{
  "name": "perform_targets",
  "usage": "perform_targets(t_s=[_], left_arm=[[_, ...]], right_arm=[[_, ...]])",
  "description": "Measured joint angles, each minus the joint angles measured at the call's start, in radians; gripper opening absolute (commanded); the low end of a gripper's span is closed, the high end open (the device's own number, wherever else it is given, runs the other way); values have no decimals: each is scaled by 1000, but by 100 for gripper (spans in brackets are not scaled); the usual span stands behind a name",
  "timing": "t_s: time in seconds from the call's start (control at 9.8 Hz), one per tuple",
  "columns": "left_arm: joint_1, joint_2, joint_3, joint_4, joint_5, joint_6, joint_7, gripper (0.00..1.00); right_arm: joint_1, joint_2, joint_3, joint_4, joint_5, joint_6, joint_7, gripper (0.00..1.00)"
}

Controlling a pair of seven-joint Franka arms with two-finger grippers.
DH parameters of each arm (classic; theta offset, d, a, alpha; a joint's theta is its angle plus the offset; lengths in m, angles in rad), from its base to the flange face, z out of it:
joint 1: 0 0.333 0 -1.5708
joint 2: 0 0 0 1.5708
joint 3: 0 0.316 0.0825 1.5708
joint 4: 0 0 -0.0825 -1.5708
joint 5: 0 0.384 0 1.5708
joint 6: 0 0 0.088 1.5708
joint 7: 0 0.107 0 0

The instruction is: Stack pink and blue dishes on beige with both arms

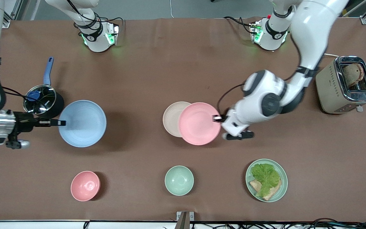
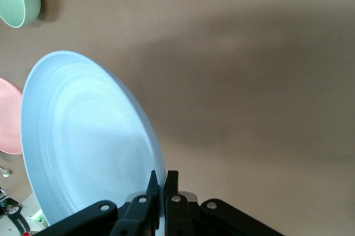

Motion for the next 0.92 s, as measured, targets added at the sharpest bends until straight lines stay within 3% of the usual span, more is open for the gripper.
perform_targets(t_s=[0.51, 0.82, 0.92], left_arm=[[-50, 102, 2, -43, 44, 137, -29, 0], [-61, 101, 1, -87, 71, 154, -29, 1], [-60, 99, 1, -95, 81, 157, -29, 7]], right_arm=[[109, -4, 69, -54, -3, 157, 184, 1], [181, -66, 126, -229, -4, 362, 245, 0], [184, -83, 170, -271, -4, 411, 288, 0]])
